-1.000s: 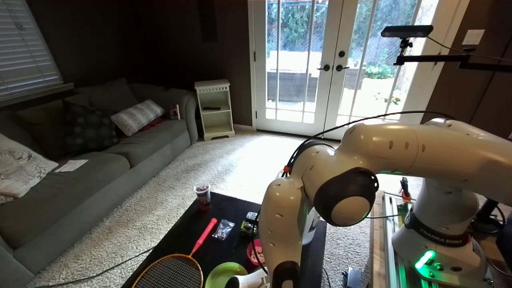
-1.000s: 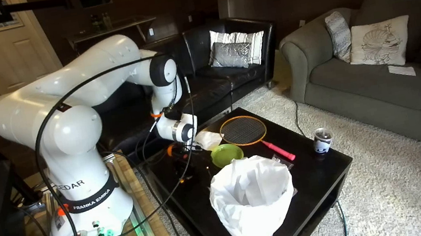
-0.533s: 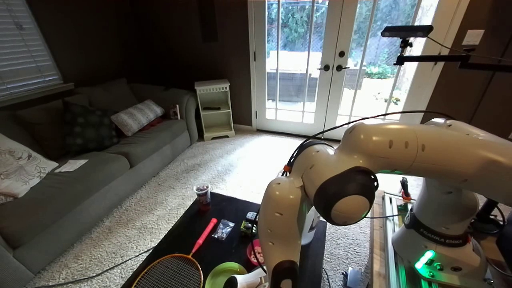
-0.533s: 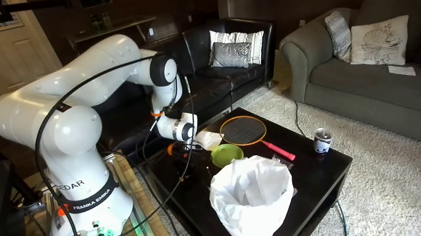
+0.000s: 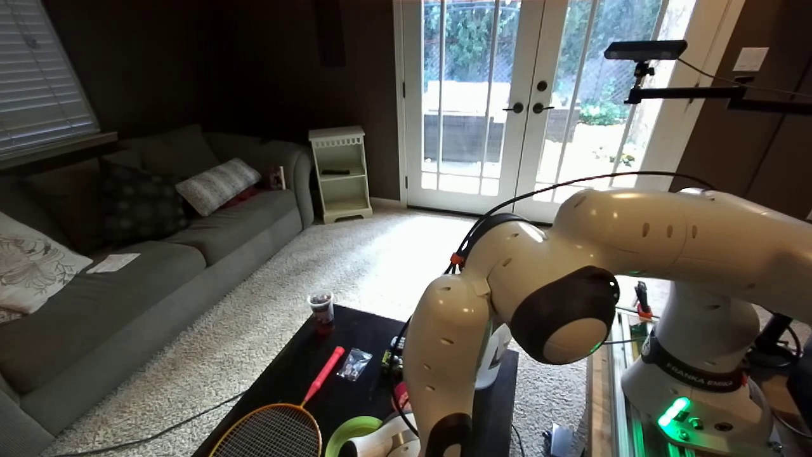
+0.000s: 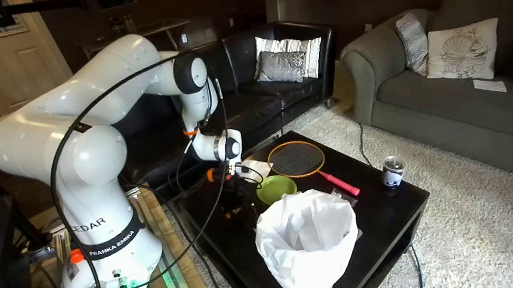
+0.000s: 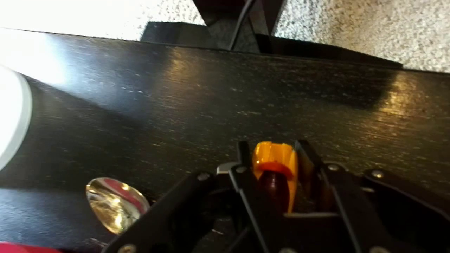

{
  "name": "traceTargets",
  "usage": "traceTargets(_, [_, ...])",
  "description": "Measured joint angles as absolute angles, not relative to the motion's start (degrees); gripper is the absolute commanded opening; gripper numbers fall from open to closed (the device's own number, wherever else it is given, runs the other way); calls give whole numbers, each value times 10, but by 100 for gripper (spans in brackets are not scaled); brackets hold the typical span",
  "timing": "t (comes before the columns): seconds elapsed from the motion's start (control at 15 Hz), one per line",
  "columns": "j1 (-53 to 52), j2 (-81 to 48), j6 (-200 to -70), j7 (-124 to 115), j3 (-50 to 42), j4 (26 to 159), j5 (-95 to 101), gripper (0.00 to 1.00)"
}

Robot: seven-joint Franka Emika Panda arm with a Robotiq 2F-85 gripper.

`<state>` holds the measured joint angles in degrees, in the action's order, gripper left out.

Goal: Pick up the orange object

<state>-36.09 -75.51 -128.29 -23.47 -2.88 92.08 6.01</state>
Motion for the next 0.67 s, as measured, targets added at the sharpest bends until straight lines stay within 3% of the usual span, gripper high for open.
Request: traceTargets(0.67, [-398,-790,-1098,-136,-11,810,164,19])
